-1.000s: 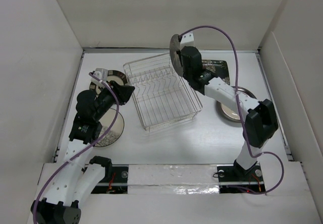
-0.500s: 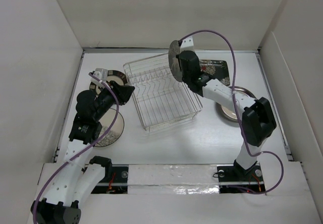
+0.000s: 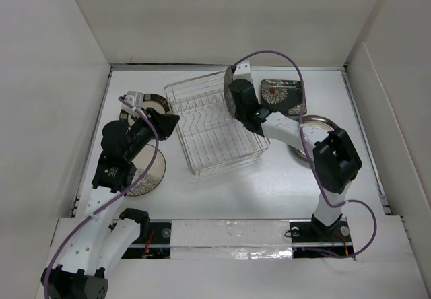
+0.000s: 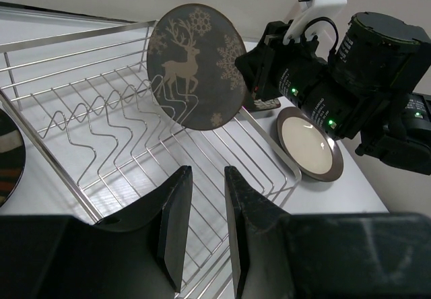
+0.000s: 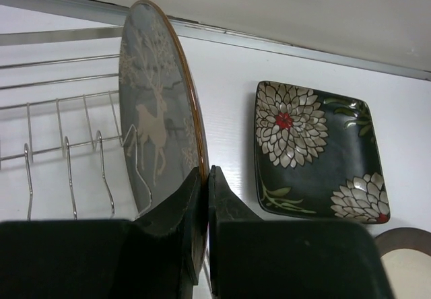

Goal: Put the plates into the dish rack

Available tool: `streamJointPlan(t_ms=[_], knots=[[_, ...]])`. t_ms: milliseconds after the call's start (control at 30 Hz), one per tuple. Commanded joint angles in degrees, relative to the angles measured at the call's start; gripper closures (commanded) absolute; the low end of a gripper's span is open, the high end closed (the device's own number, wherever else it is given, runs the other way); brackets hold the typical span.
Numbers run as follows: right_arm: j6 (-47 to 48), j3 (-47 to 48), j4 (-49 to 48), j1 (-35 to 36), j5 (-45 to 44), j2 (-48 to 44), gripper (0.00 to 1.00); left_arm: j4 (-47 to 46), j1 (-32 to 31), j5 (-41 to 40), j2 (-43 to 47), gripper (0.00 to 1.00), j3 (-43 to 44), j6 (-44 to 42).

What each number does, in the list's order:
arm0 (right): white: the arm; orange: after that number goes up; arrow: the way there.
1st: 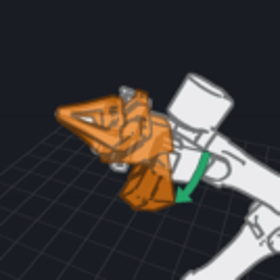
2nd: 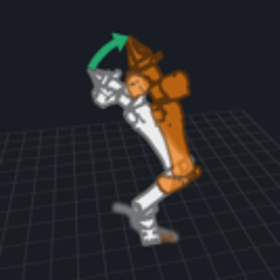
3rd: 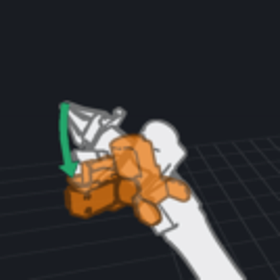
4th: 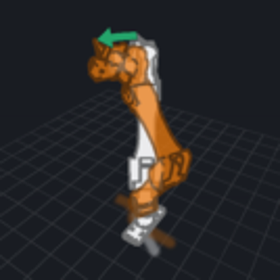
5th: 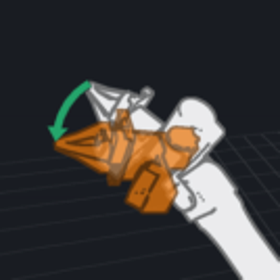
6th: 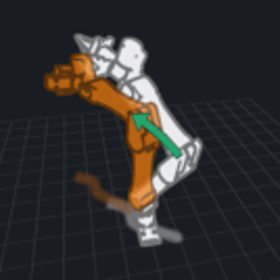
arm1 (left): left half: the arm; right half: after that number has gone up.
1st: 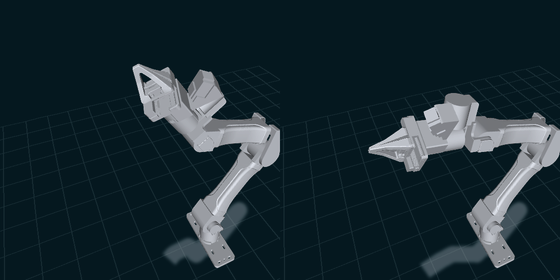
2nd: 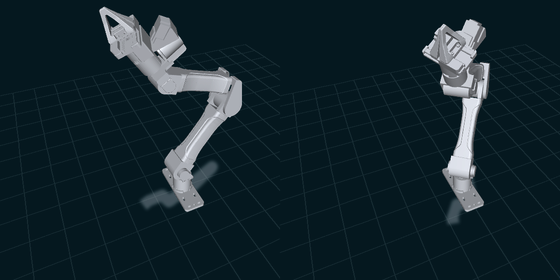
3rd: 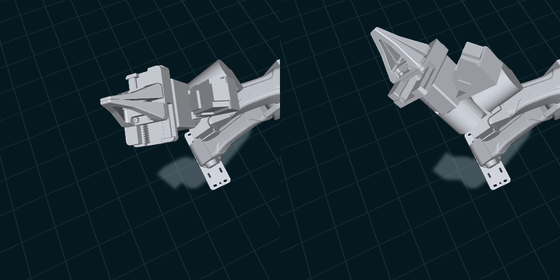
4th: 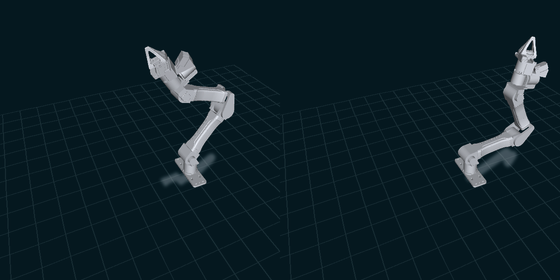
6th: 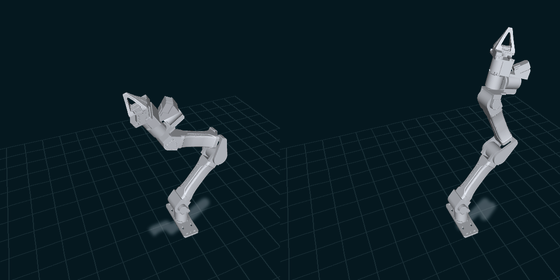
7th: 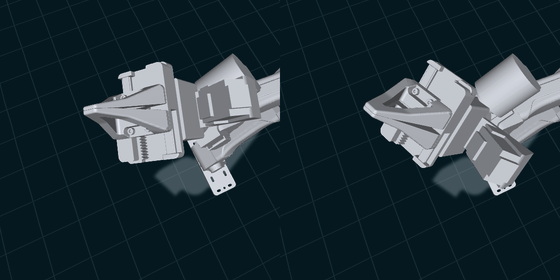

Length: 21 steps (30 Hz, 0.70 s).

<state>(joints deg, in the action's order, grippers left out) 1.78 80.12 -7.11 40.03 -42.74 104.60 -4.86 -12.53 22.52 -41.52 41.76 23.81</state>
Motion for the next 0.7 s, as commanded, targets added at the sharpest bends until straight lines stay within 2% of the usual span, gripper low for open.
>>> streamJointPlan(t_ms=[0,67,100,200,333,467,500,533,567,600,633,667], knots=[[-3.45,0.92,-10.46,1.28,-5.15,-1.5,0.82,-2.52,-0.21,0.42,0.74,0.77,1.66,-0.78],[-3.63,1.44,-10.11,1.28,-5.86,-1.76,0.69,-2.69,-0.21,0.85,0.03,0.77,1.4,-0.7],[-3.8,1.97,-9.94,1.28,-6.21,-2.03,0.58,-2.96,-0.21,1.29,0.03,0.77,1.22,-0.44],[-4.42,2.32,-9.41,1.28,-4.38,-4.22,0.42,-2.96,-0.21,0.95,0.82,0.77,1.48,-0.52],[-4.94,3.2,-6.43,-1.09,0.36,-8.17,0.36,-3.04,-0.21,1.29,0.38,0.77,1.22,-0.44],[-10.99,-1.17,-3.61,-9.5,10.99,-14.06,0.36,-2.61,-0.21,0.33,0.65,0.77,1.57,-0.7],[-12.14,-2.41,-3.0,-11.53,16.23,-16.42,0.4,-2.61,-0.21,0.42,0.3,0.77,1.4,-0.61],[-14.24,-5.47,-3.95,-15.9,22.12,-18.7,0.6,-3.04,-0.21,1.29,0.3,0.77,1.05,-0.35],[-15.13,-5.5,-3.96,-15.95,22.17,-18.73,0.6,-3.39,-0.21,1.64,0.38,0.77,1.05,-0.35],[-16.45,-8.72,-5.09,-20.91,27.66,-20.29,0.83,-3.57,-0.21,1.82,0.73,0.77,0.96,-0.26],[-17.76,-10.14,-5.54,-23.66,30.15,-20.66,1.0,-3.57,-0.21,1.47,0.91,0.77,1.04,-0.26],[-20.56,-11.55,-6.32,-26.47,32.78,-20.66,1.0,-3.31,-0.21,1.12,0.82,0.77,1.31,-0.35]])
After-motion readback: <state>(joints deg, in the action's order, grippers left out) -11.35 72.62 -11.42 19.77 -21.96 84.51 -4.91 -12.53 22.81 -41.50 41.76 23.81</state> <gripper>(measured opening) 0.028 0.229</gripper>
